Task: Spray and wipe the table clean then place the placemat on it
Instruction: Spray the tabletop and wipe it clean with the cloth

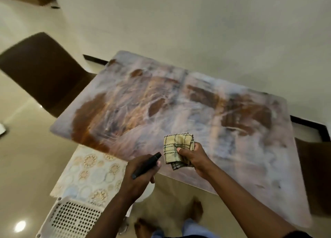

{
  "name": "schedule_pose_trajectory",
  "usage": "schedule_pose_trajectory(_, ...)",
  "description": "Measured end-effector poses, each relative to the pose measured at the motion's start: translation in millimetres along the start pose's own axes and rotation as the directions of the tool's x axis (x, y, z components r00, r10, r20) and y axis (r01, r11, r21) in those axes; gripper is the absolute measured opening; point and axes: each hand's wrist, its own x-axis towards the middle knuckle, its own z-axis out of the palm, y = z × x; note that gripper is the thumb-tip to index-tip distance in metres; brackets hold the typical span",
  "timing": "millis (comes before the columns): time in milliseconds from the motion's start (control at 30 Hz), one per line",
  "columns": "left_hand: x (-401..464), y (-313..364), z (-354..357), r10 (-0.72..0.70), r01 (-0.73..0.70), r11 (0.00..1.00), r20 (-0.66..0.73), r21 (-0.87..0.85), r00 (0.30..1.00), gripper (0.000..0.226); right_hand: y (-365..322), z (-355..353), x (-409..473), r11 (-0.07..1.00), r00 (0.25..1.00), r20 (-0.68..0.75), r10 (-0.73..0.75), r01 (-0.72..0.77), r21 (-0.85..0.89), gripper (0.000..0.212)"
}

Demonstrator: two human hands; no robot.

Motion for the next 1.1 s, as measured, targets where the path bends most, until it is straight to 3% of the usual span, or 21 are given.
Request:
schedule_pose_trajectory(167, 24.7, 0.4, 59.7, -0.042, 0.038, 0.999, 0.156, 0.025, 0.987, 0.012, 9.3, -85.4, -18.3, 0.997, 0.99, -0.135, 0.041, -0.031, 0.077, 0.019)
schedule_pose_trajectory(367, 53.3, 5.1, 144.9, -0.102, 0.077, 0.992, 0.279, 0.099, 0.955, 0.021, 22.1, -174.7, -37.4, 0.974, 0.961, -0.271, 0.055, 0.008, 0.226, 0.018)
schedule_pose_trajectory(500, 63.8, 7.8, 199.7, -0.227, 0.166, 0.965, 0.324, 0.204, 0.918, 0.007, 42.2, -235.0, -26.7, 0.979, 0.918, -0.391, 0.067, 0.014, 0.202, 0.019)
schedule_pose_trajectory(567, 69.5, 9.6, 223.6, -0.286, 0.215, 0.947, 0.321, 0.239, 0.903, 0.014, 53.6, -260.0, -22.1, 0.984, 0.889, -0.45, 0.079, 0.002, 0.178, 0.03)
schedule_pose_trajectory(633, 74.9, 10.1, 244.2, -0.324, 0.229, 0.929, 0.34, 0.291, 0.883, 0.028, 65.1, -282.2, -19.7, 0.991, 0.856, -0.509, 0.091, -0.028, 0.131, 0.039)
schedule_pose_trajectory(733, 80.9, 3.2, 273.1, -0.366, 0.199, 0.884, 0.363, 0.422, 0.857, 0.029, 81.6, -316.7, -22.5, 0.996, 0.798, -0.598, 0.075, -0.027, 0.089, 0.026)
schedule_pose_trajectory(900, 90.3, -14.2, 298.5, -0.403, -0.003, 0.765, 0.483, 0.644, 0.778, 0.032, 107.7, -364.4, -43.4, 0.991, 0.674, -0.728, 0.128, -0.053, 0.125, 0.019)
schedule_pose_trajectory(1100, 96.5, -24.3, 324.6, -0.497, -0.052, 0.695, 0.531, 0.718, 0.687, 0.037, 132.2, -387.9, -85.7, 0.982, 0.516, -0.841, 0.163, -0.005, 0.187, 0.016)
